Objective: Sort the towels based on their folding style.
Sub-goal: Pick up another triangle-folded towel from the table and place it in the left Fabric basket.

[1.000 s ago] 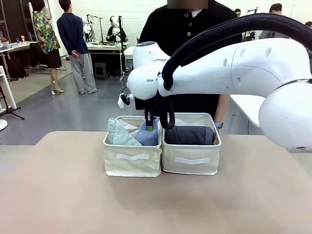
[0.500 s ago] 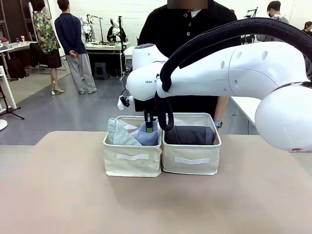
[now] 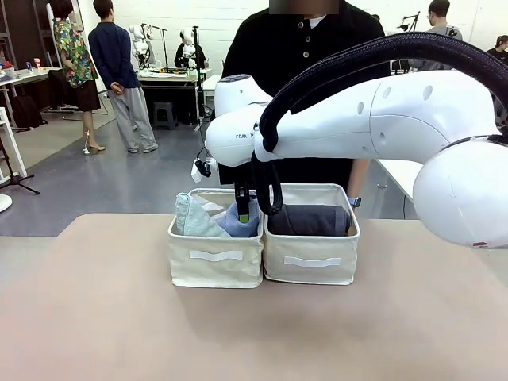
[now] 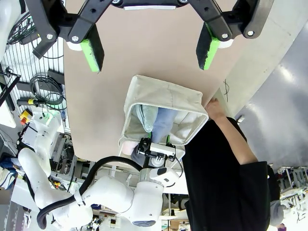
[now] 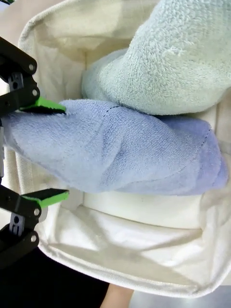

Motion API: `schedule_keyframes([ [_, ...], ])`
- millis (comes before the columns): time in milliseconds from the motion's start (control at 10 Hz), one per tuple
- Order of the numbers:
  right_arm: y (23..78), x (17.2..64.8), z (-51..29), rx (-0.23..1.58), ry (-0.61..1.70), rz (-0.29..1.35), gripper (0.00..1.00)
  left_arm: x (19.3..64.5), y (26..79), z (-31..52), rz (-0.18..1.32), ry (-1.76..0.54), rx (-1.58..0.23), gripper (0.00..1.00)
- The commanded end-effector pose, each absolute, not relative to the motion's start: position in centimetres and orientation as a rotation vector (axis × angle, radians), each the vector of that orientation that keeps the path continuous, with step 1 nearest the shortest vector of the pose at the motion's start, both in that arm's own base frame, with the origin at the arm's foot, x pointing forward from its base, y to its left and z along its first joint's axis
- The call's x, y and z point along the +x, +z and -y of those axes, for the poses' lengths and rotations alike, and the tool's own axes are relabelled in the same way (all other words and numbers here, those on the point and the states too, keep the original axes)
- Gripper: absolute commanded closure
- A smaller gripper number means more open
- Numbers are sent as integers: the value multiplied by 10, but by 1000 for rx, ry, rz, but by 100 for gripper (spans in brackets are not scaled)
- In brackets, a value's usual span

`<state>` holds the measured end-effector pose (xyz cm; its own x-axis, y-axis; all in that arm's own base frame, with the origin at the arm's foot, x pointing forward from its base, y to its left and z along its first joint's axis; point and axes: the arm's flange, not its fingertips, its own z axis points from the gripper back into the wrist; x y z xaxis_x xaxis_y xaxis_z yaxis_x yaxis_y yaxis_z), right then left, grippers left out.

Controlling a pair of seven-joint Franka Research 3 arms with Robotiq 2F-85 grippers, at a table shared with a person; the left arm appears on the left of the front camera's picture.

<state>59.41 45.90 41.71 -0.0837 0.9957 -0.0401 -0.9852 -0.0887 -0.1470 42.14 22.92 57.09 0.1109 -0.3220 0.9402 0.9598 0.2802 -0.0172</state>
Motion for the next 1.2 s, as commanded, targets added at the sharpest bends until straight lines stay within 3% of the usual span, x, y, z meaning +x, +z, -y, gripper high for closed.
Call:
schedule_keyframes([
  [0,421,604,-466,-175,1669,83,0,420,571,-228,1044,-1097,-784,0],
  [100,422,604,-465,-171,1667,87,10,420,571,-228,1044,-1097,-784,0],
  [200,423,604,-464,-168,1667,91,1,420,571,-228,1044,-1097,-784,0],
  [600,455,587,-460,-147,1656,125,0,420,571,-228,1044,-1097,-784,0],
  [800,508,549,-436,-122,1637,119,0,420,571,-228,1044,-1097,-784,0],
  [1100,567,484,-338,-153,1499,104,0,420,571,-228,1044,-1097,-784,0],
])
